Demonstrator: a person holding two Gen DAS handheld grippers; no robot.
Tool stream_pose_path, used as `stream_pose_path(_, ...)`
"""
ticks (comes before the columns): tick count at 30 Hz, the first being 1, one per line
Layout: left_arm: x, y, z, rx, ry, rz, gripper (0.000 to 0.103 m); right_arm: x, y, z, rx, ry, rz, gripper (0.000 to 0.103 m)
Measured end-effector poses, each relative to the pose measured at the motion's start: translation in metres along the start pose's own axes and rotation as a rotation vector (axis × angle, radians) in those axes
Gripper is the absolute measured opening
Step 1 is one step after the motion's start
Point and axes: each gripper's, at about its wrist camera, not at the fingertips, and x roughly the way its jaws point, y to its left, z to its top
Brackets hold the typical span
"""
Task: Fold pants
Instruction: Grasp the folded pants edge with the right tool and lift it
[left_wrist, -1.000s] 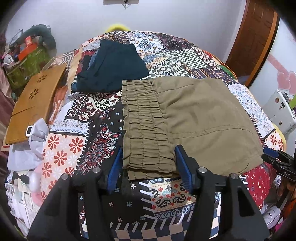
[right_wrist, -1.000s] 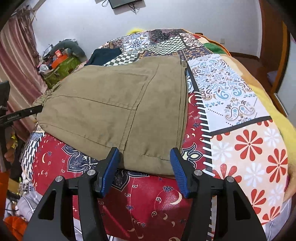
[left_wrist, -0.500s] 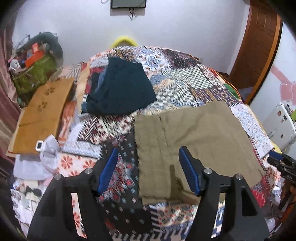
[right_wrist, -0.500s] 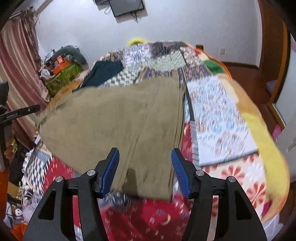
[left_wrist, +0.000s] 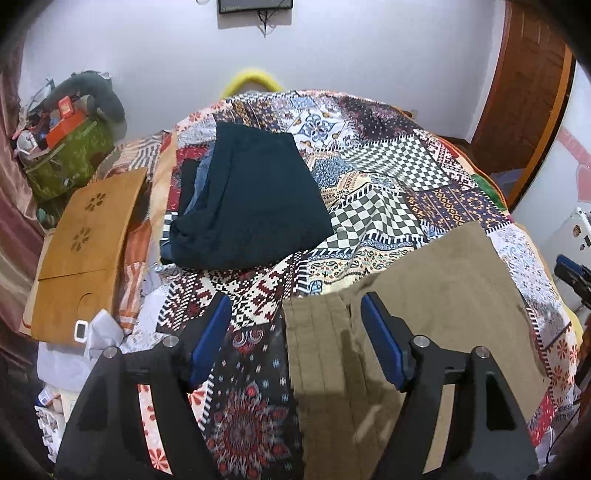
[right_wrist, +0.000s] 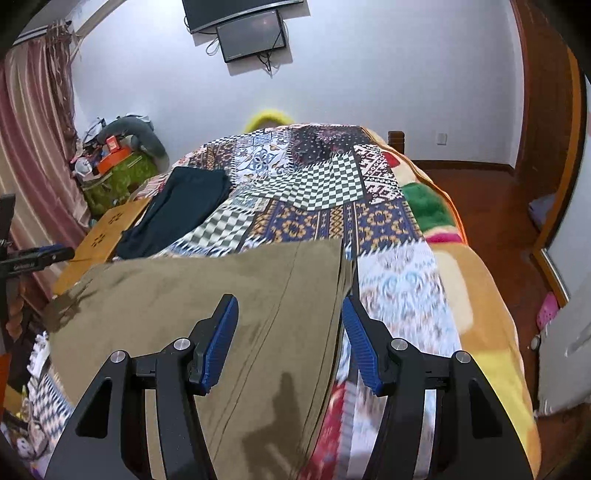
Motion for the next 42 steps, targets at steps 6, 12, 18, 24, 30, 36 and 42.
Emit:
stream_pose_path(6, 0.040, 0.002, 0.008, -0.019, 0.087, -0.024, 0.073, 0.056, -0.020, 0.026, 0.001, 0.056, -0.003, 0.055)
stream_pose_path(12, 0.065, 0.000, 0.003, -0.021, 0.140, -0.037, 0.073, 0.118, -0.040, 0.041, 0.009, 0.142, 0.004, 0.055)
stream_pose_path(18, 0.071, -0.002, -0.007, -0.010, 0.133, -0.047, 0.074, 0.172, -0.054, 0.049, 0.008, 0.252, -0.021, 0.042)
stream_pose_path(24, 0.072, -0.003, -0.013, -0.002, 0.095, -0.024, 0.070, 0.187, -0.054, 0.044, 0.000, 0.303, -0.008, 0.011)
stream_pose_path(30, 0.070, 0.000, -0.017, -0.019, 0.070, 0.034, 0.063, 0.192, -0.053, 0.042, -0.042, 0.310, -0.043, 0.006)
stream_pose_path(36, 0.071, 0.011, -0.020, -0.087, 0.079, -0.012, 0.063, 0.197, -0.041, 0.041, -0.108, 0.304, -0.114, 0.006)
stream_pose_path(42, 0.054, -0.001, -0.016, -0.005, 0.063, 0.030, 0.063, 0.173, -0.030, 0.051, -0.123, 0.275, -0.116, 0.010)
